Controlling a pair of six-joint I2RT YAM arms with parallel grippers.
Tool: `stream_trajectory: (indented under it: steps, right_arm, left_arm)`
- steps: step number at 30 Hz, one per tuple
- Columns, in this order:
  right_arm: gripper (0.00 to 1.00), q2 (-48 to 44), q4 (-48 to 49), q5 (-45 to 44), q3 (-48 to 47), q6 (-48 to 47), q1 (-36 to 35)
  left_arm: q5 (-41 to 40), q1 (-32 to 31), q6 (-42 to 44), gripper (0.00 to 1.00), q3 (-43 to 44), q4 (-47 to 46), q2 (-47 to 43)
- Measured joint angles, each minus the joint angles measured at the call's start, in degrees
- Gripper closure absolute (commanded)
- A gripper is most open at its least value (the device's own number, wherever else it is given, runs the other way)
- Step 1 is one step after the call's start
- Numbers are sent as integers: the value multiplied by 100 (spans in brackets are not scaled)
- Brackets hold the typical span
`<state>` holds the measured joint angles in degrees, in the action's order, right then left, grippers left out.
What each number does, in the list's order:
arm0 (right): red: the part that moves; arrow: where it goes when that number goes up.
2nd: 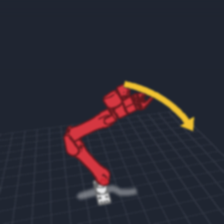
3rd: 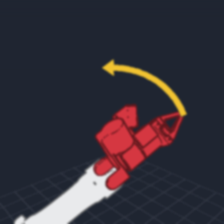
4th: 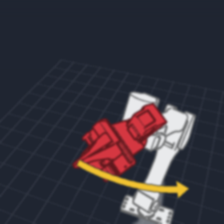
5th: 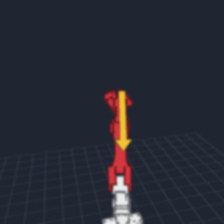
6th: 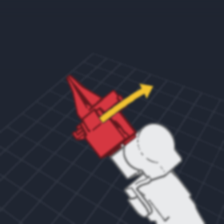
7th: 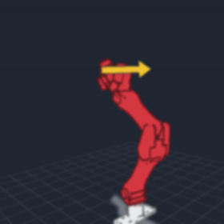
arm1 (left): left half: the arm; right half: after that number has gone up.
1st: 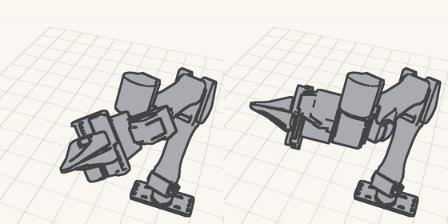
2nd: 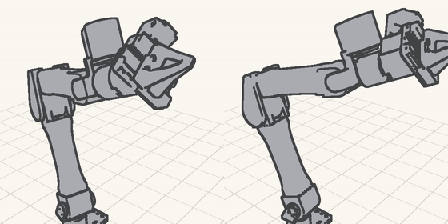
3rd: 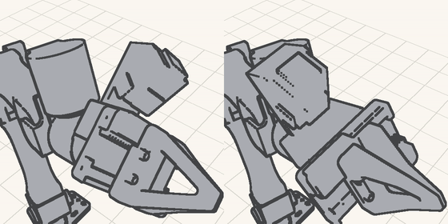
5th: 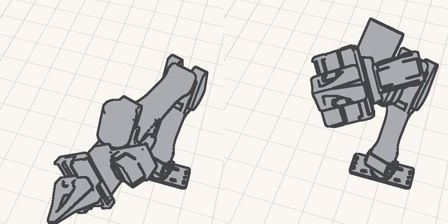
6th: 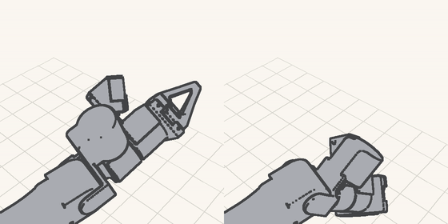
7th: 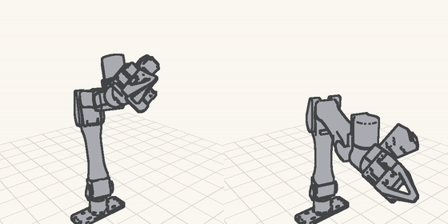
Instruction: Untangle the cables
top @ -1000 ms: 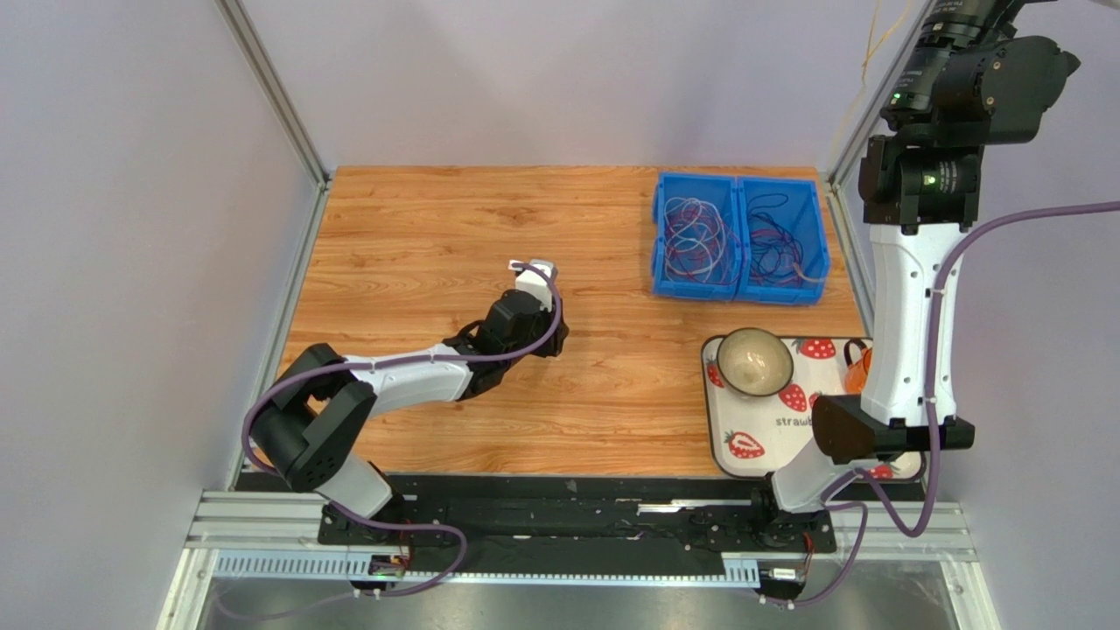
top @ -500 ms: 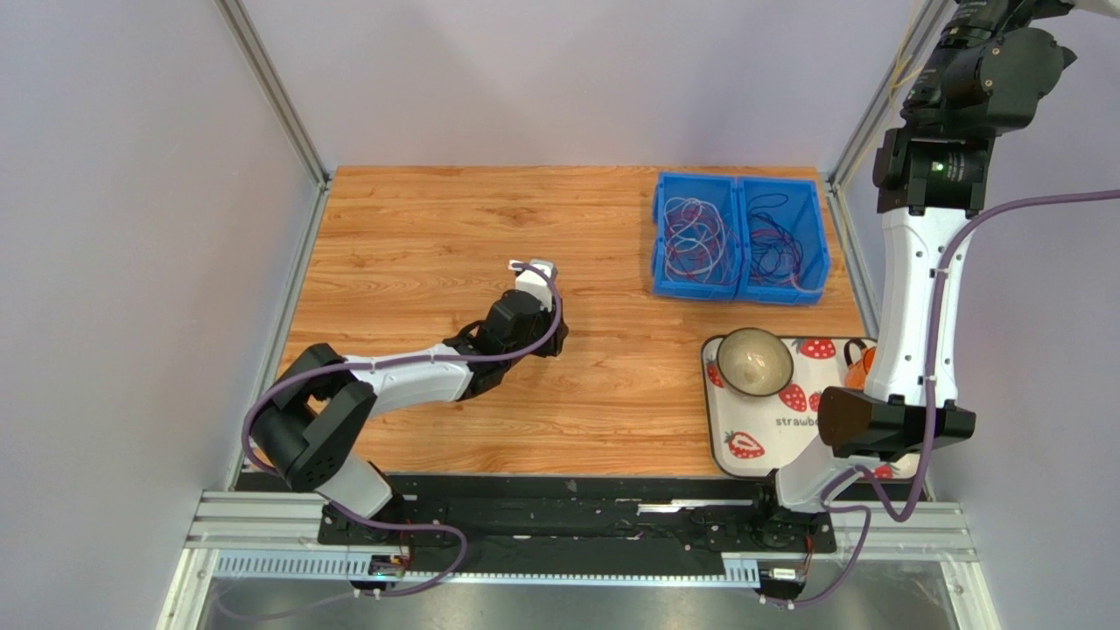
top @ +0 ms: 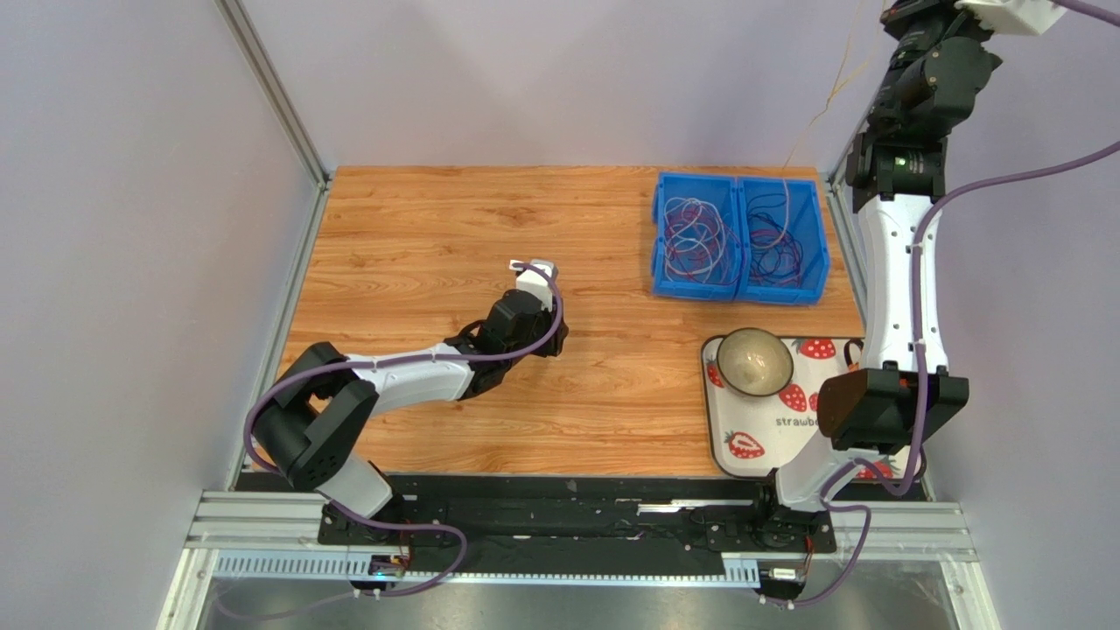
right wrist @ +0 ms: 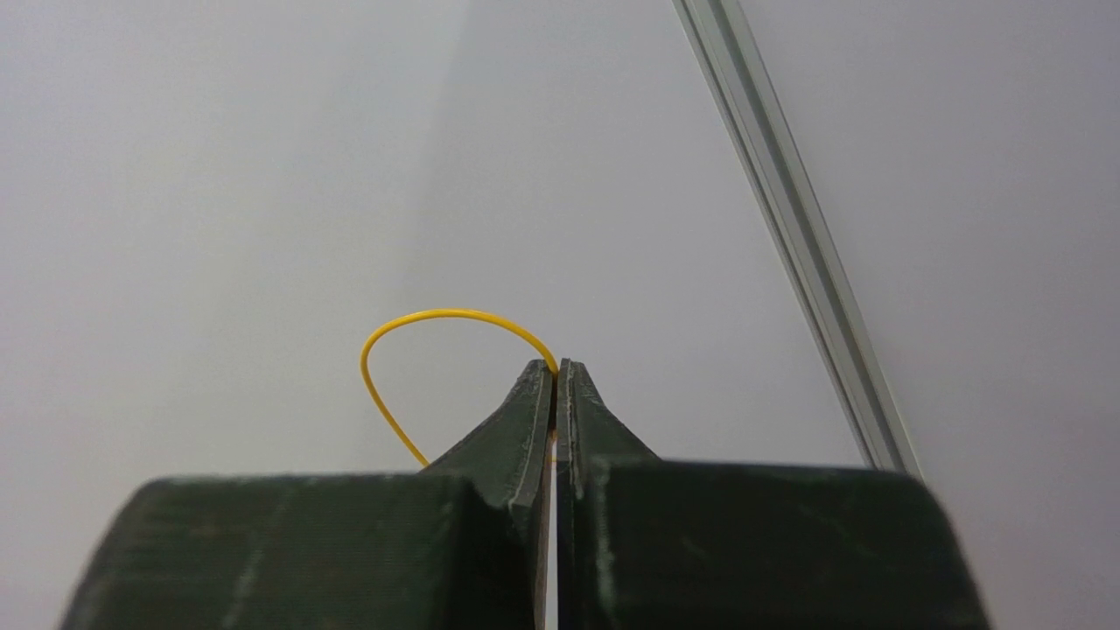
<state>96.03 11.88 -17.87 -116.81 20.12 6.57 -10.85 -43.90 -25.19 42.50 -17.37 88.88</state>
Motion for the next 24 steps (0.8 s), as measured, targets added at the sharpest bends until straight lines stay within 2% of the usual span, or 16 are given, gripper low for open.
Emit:
stream_trajectory:
  steps: [14, 24]
  right_arm:
    - [100, -256, 262, -223, 2881, 409, 33]
    - [100, -623, 328, -319, 3980, 822, 39]
  left_arm:
    - [0, 0, 2, 57, 20, 15, 11]
    - [0, 0, 2, 57, 20, 37, 11]
